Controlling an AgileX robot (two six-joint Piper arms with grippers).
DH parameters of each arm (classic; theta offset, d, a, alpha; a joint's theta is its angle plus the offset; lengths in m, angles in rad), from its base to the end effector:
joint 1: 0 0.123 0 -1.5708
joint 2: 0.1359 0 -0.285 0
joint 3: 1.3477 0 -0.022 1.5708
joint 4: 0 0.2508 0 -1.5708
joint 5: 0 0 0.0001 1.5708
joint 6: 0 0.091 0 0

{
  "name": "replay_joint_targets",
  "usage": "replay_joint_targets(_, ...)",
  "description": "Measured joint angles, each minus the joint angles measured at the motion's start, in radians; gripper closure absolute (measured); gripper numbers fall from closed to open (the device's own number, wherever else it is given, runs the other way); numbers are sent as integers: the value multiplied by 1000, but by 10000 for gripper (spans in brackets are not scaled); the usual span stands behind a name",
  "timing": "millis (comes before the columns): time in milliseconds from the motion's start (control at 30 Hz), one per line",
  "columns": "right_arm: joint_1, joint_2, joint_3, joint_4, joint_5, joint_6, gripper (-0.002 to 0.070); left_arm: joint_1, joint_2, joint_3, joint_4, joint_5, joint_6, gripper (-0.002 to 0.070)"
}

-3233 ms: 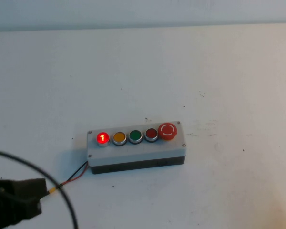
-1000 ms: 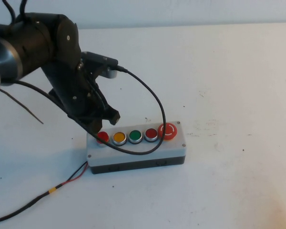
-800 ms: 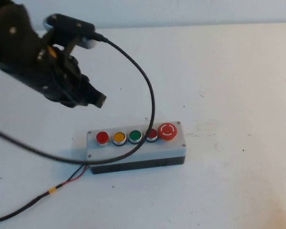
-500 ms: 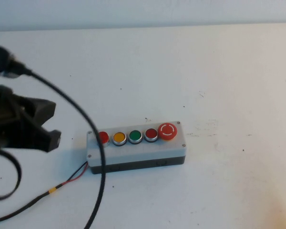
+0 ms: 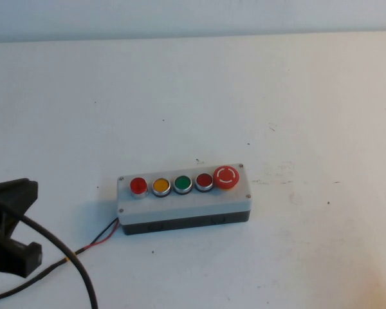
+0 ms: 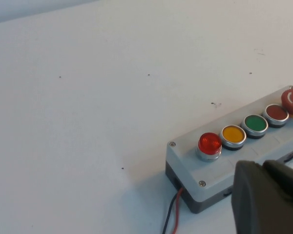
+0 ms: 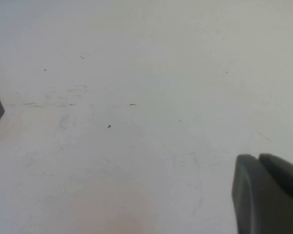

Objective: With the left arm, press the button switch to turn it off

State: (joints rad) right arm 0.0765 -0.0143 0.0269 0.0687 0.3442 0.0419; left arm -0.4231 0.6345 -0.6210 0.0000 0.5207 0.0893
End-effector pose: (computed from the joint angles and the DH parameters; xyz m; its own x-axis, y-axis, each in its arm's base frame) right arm 0.0529 0.0062 0.1739 -0.2738 0.0857 -0.9580 -0.0699 0.9916 0.1087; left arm 0.1149 -0.0517 0.3225 -0.3560 0.2581 -0.8982 0.4441 0.8924 0.0804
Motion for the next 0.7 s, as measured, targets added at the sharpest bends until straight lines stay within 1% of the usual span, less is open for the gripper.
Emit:
replay_joint_targets(200, 0, 0, 0, 0, 0, 0, 692, 0, 0, 13, 18, -25, 0, 678)
replay_joint_targets(267, 0, 0, 0, 0, 0, 0, 692, 0, 0, 31, 24, -79, 0, 678)
replay_joint_targets(333, 0, 0, 0, 0, 0, 0, 692, 0, -10, 65, 42, -178, 0, 678)
replay_joint_targets(400, 0, 0, 0, 0, 0, 0, 692, 0, -46, 136, 60, -314, 0, 678)
replay_joint_targets(567, 0, 0, 0, 0, 0, 0, 692, 6, -244, 371, 73, -651, 3, 678)
replay_joint_targets(633, 0, 0, 0, 0, 0, 0, 692, 33, -321, 444, 68, -739, 3, 678)
replay_joint_targets(700, 0, 0, 0, 0, 0, 0, 692, 81, -392, 513, 61, -773, 0, 678)
